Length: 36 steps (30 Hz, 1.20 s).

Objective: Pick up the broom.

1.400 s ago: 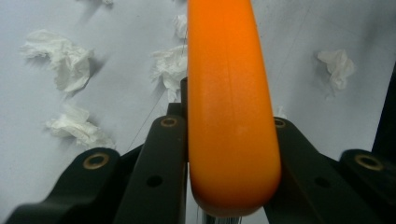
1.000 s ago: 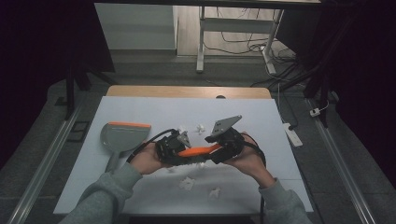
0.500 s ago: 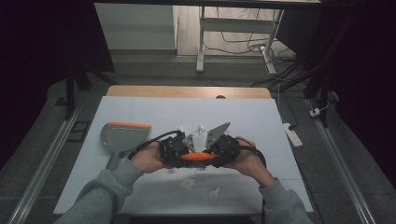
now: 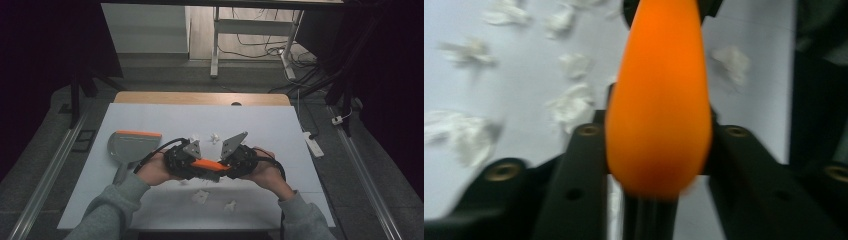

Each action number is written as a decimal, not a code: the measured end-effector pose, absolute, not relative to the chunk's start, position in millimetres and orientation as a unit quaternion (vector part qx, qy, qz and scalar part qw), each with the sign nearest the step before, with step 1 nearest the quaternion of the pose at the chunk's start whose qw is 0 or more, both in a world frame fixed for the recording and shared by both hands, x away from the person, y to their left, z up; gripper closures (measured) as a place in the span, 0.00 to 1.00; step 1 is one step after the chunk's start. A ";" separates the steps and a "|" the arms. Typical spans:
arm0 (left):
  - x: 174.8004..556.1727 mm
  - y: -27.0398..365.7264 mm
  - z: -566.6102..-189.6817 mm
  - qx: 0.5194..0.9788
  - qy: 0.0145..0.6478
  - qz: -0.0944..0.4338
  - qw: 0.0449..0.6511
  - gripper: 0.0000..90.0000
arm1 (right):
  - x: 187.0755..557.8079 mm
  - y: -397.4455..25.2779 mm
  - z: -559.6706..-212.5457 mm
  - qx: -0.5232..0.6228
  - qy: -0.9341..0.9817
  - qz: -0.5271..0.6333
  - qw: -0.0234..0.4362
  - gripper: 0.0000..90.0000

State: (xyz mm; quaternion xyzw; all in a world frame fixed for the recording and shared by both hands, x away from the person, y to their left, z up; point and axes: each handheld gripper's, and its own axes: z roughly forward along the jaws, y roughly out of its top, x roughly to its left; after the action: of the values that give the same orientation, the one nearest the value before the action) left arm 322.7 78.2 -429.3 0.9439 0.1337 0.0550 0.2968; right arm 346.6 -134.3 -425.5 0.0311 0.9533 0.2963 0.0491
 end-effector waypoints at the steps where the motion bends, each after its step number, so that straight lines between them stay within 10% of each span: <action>1: 320.8 79.9 -430.6 0.938 0.148 0.069 0.305 0.69 | 346.6 -134.3 -425.5 0.031 0.953 0.296 0.049 0.76; 4: 316.3 88.2 -432.2 0.922 0.188 0.101 0.323 0.47 | 351.9 -138.6 -425.3 0.050 0.951 0.301 0.048 0.76; 9: 305.1 107.3 -434.3 0.894 0.247 0.137 0.347 0.39 | 357.4 -143.1 -425.1 0.068 0.948 0.307 0.054 0.76; 36: 251.3 210.6 -485.8 0.809 0.403 0.214 0.370 0.38 | 380.9 -184.6 -420.5 0.190 0.916 0.336 0.108 0.76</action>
State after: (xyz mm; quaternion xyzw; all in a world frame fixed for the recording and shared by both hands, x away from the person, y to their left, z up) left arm 251.3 210.6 -485.8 0.8093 0.4027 0.2145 0.3701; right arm 380.9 -184.6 -420.5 0.1897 0.9163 0.3356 0.1083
